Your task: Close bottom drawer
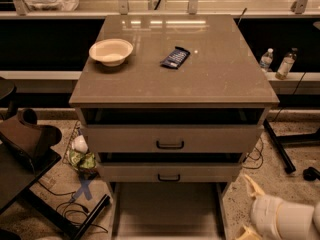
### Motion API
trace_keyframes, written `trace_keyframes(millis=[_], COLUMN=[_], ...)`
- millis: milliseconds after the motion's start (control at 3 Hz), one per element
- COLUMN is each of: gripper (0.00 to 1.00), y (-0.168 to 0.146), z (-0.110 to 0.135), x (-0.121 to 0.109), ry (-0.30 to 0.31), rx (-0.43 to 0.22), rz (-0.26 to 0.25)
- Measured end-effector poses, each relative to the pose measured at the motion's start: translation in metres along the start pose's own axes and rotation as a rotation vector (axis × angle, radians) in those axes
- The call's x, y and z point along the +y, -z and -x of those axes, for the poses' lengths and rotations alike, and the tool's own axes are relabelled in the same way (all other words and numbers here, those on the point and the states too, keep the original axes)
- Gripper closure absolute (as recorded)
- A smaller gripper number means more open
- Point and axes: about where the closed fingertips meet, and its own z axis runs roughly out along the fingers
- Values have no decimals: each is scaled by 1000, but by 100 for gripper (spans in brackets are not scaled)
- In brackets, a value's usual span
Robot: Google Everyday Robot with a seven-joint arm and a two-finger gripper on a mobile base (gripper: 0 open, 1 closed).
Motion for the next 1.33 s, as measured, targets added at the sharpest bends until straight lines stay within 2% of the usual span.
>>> trace_keyframes(millis=[333,667,1000,1333], gripper=[0,0,0,0], y=[-26,-58,-99,-99], z=[-63,-108,-153,-153], x=[25,37,53,53], ry=[-3,-2,10,10], rx=[-111,-184,-150,-150], rz=[-60,-44,35,35])
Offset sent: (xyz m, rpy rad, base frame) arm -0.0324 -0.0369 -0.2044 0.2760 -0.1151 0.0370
